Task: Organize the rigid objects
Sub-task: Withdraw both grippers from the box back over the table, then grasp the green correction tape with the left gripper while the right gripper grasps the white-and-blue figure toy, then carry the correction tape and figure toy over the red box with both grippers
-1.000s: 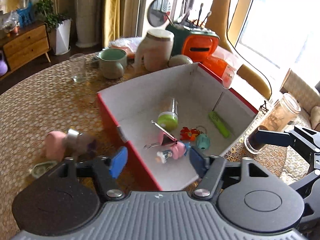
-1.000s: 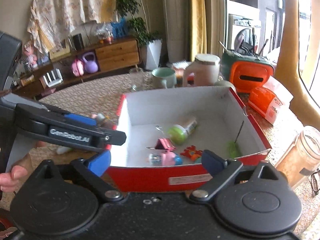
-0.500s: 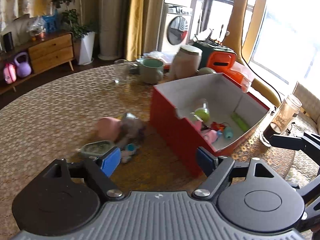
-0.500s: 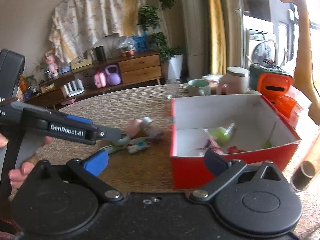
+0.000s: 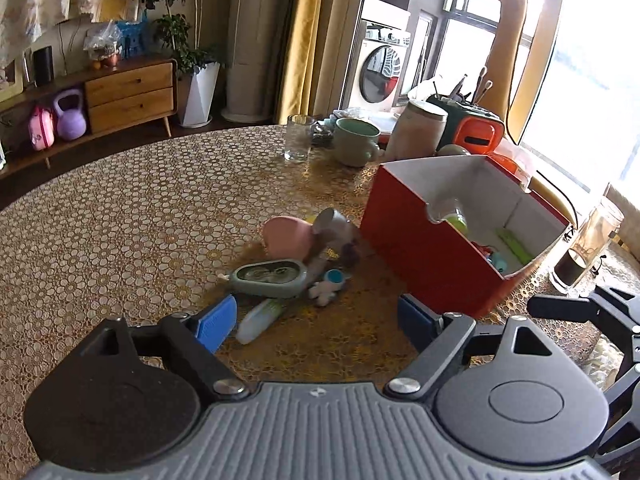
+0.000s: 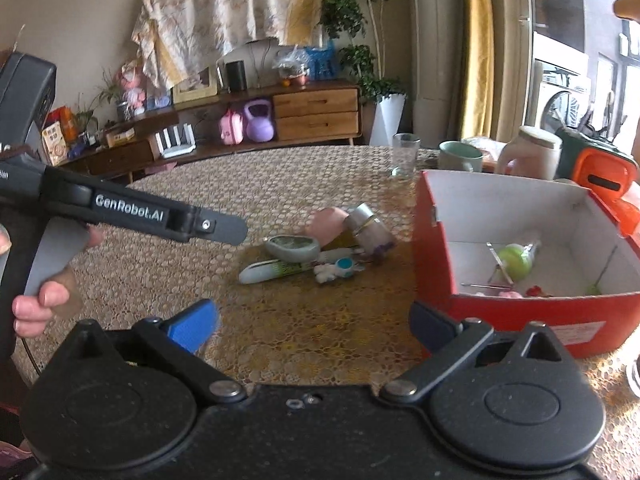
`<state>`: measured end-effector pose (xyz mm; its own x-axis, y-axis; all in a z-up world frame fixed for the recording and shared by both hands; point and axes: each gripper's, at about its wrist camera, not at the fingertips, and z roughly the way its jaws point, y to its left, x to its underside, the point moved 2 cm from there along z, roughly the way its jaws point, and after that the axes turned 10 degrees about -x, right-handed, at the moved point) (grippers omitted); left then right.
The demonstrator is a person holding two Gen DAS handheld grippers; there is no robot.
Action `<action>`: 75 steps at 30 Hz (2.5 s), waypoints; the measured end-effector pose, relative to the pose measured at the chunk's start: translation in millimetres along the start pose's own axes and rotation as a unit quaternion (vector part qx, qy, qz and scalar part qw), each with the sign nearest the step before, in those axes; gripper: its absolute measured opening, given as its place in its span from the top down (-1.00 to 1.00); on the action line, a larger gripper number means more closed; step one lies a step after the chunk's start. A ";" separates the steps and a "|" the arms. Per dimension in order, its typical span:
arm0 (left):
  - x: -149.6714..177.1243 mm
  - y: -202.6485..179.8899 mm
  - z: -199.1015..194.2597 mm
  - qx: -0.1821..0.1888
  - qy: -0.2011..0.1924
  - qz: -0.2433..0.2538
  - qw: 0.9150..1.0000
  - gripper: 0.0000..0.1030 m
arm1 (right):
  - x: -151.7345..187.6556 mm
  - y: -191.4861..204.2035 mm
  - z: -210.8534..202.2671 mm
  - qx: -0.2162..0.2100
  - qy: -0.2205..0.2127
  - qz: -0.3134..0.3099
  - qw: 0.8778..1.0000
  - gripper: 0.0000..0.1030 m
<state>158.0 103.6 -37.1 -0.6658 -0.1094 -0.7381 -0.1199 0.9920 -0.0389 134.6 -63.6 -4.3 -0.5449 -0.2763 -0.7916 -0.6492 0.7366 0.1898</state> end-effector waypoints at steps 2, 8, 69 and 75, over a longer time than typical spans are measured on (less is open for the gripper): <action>-0.3 6.0 5.5 0.002 -0.001 -0.006 1.000 -0.70 | -0.1 0.7 8.9 0.002 0.005 -0.004 1.000 -0.99; -2.8 14.5 35.7 0.001 -0.004 0.000 1.000 -0.70 | -1.5 -4.0 43.8 0.006 0.016 -0.002 1.000 -0.94; -4.2 30.5 154.0 0.042 0.053 0.032 0.997 -0.70 | 0.8 -29.2 126.9 0.011 0.038 -0.020 0.999 -0.13; -4.3 26.3 125.4 0.041 0.046 0.021 0.998 -0.70 | -11.7 -28.0 90.7 -0.008 0.014 -0.005 1.000 -0.13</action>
<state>250.1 138.0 -119.3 -0.7338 -0.0682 -0.6760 -0.0321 0.9973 -0.0658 207.3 -25.0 -53.0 -0.5538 -0.3010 -0.7764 -0.6631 0.7234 0.1925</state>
